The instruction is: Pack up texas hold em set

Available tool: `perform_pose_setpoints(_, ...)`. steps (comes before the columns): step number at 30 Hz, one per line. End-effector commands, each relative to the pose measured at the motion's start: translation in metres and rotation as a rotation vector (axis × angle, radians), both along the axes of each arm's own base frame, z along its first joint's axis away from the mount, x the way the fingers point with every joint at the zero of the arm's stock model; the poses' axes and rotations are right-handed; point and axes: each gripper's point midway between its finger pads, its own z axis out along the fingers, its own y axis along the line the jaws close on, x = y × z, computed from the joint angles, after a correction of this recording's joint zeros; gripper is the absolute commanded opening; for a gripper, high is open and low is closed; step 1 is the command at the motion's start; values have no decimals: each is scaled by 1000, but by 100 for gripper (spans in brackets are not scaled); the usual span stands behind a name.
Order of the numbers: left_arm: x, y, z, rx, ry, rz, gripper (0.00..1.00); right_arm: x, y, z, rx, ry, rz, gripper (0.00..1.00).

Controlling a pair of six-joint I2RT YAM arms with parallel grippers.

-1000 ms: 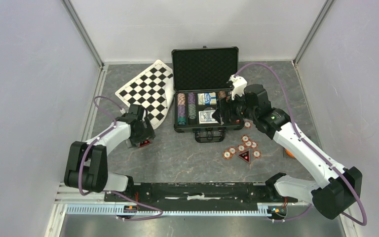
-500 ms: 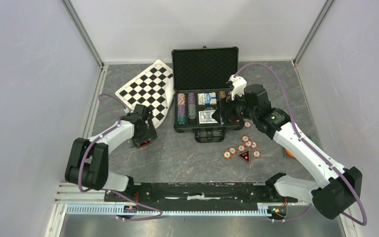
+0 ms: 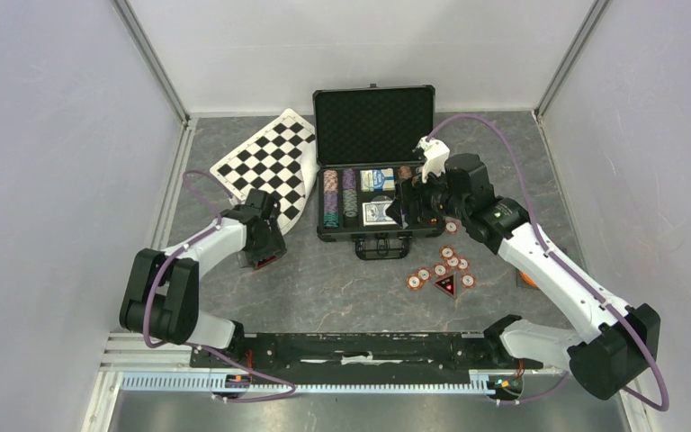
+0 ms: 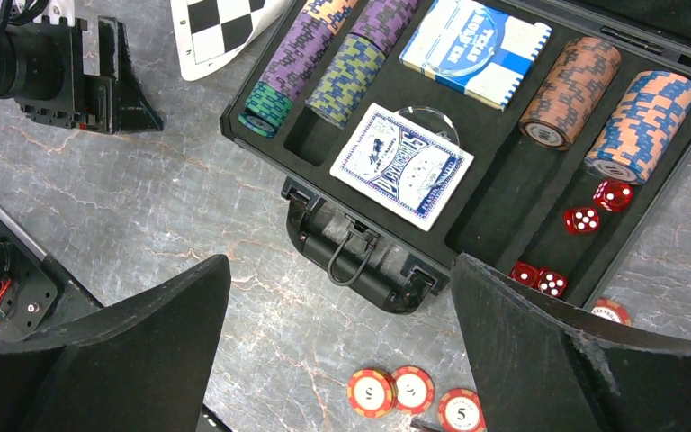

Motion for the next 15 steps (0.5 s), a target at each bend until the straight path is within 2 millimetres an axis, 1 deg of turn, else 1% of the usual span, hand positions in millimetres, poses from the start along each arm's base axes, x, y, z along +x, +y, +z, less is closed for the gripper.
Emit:
perform_pose_setpoints(1, -28, -5, -16, -23, 114, 4, 74, 1, 3, 15, 40, -46, 10, 98)
perform_pose_setpoints(3, -27, -5, -16, -23, 110, 4, 65, 1, 3, 15, 39, -46, 9, 98)
perform_pose_setpoints(8, -25, -9, -12, -32, 96, -6, 55, 1, 2, 15, 39, -48, 8, 98)
perform_pose_setpoints(11, -22, -14, -8, -40, 83, -18, 52, 1, 3, 16, 41, -47, 7, 98)
perform_pose_setpoints(15, -15, -23, 4, -34, 62, -41, 52, 1, 2, 15, 39, -45, 5, 98)
